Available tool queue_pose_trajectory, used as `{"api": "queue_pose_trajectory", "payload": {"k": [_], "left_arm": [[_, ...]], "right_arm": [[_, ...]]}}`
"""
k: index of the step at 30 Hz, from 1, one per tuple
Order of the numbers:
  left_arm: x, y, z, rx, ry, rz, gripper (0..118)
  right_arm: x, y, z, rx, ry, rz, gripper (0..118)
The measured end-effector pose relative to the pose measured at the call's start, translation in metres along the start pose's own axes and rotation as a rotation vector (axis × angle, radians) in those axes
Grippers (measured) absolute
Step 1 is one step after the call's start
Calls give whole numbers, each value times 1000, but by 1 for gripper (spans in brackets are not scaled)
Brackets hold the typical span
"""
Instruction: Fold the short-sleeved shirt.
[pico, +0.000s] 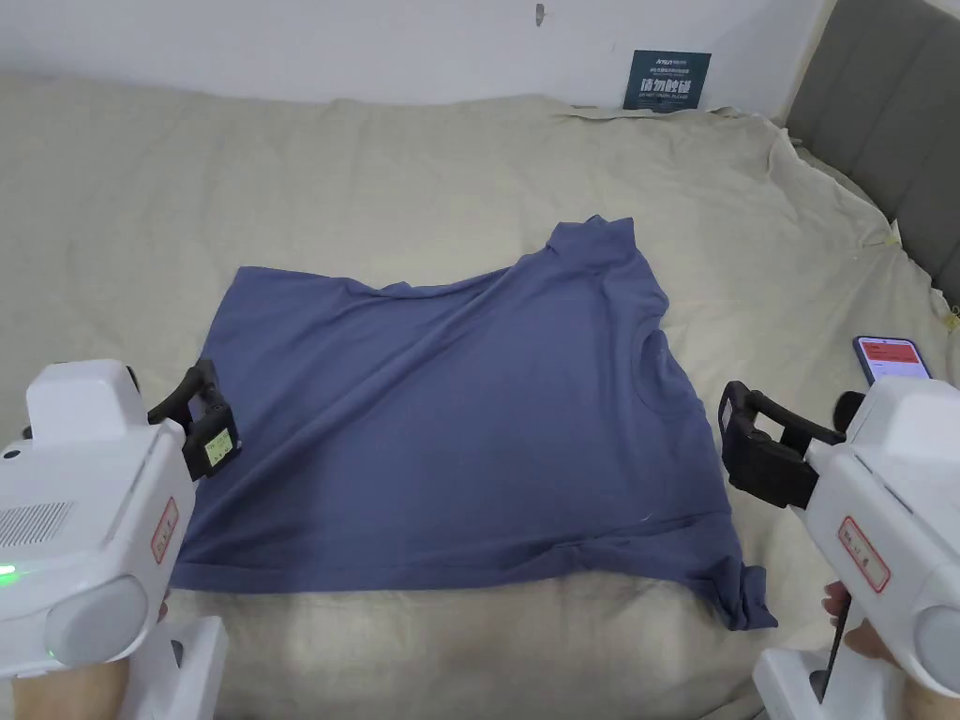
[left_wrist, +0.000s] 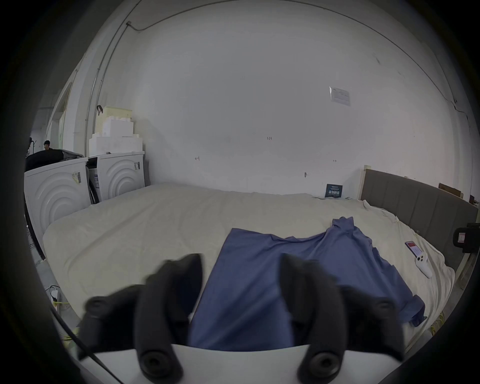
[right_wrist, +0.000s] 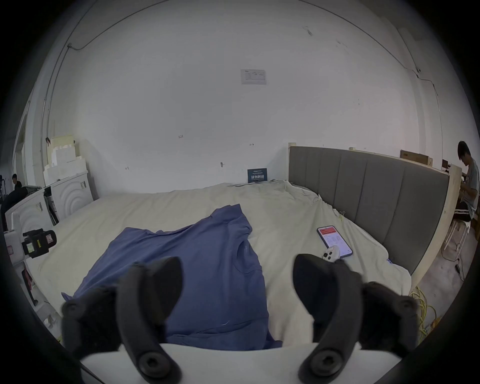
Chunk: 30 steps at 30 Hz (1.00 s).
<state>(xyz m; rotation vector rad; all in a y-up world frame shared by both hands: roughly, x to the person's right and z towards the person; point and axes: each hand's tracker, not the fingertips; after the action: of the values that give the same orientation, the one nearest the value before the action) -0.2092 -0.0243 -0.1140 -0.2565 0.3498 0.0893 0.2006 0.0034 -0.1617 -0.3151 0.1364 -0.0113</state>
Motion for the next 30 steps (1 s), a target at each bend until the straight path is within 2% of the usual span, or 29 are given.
{"api": "queue_pose_trajectory", "payload": {"k": [1,3,4,5,6,27,30], "left_arm": [[0,-2,0,-5,0,-1,42],[1,-5,1,-17,-7,0,21],[2,-6,2,-24,-14,3,13],[1,-8,3,-25,-18,5,7],[2,-9,5,-23,-18,1,0],[0,-14,7,-18,-34,-1,0],[0,-12,9,-12,-37,-1,0]], "right_arm": [[-2,-2,1,6,-1,9,70],[-6,-4,0,0,-12,21,32],[-5,-6,-2,1,-12,19,7],[-6,-7,-2,2,-23,13,2],[-5,-7,-3,-8,-4,-1,2],[-9,-7,-4,-16,19,16,1],[-7,1,-6,-33,30,-7,2]]}}
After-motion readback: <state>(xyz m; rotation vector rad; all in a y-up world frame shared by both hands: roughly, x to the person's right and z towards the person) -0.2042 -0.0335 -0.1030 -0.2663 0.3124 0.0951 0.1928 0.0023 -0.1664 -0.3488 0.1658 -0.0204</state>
